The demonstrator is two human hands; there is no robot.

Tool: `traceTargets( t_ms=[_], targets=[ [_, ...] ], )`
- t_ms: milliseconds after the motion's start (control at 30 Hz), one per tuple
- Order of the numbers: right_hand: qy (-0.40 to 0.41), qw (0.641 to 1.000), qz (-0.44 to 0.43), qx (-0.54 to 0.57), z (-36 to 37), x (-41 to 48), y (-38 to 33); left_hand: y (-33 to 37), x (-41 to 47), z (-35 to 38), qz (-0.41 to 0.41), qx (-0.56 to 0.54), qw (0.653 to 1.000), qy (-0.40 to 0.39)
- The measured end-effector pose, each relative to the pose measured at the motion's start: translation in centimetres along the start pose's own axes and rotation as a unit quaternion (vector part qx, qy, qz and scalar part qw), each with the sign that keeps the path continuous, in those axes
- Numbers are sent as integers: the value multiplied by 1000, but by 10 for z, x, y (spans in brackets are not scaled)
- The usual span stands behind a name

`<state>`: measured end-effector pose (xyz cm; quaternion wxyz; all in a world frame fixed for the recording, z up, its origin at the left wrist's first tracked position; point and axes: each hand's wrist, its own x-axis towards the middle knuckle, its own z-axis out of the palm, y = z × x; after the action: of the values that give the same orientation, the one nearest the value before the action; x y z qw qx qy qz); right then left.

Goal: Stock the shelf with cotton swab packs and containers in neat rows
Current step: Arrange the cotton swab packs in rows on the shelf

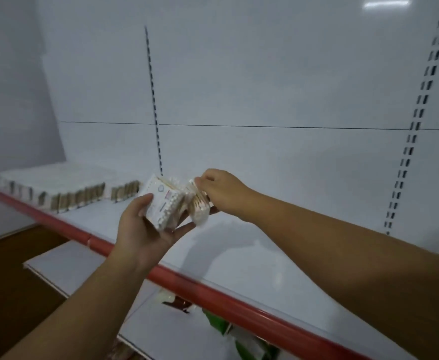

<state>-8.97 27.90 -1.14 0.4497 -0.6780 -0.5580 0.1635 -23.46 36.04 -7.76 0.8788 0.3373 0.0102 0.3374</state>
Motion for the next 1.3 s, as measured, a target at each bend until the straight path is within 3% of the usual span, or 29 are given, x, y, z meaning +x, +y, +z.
traceTargets(
  t_ms=[100,300,433,500,600,733,867,967,1100,1200,1233,1300],
  targets=[
    [-67,993,23,92,49,41,-7,34,0,-44,15,-35,999,22],
    [-156,984,-28,82,123,134,3,100,25,-108,48,-38,993,101],
    [-207,962,-18,179,157,199,8,151,60,-132,44,-3,988,150],
    [-184,965,-41,182,164,230,8,182,73,-145,56,32,984,164],
    [-76,988,-79,110,176,268,20,235,81,-169,102,108,972,180],
    [41,993,-51,95,196,304,61,284,89,-212,142,55,975,161],
    [86,994,4,74,233,334,85,293,113,-260,105,33,982,151],
    [127,992,-17,9,273,353,75,290,131,-292,63,38,985,159],
    [183,961,-76,-193,325,382,59,289,152,-326,-10,59,991,121],
    [239,900,-222,-288,352,399,70,280,172,-342,-70,61,992,89],
    [257,885,-237,-307,357,403,77,278,179,-346,-84,61,991,82],
    [242,890,-212,-323,359,411,84,276,192,-350,-100,66,990,71]
  ],
)
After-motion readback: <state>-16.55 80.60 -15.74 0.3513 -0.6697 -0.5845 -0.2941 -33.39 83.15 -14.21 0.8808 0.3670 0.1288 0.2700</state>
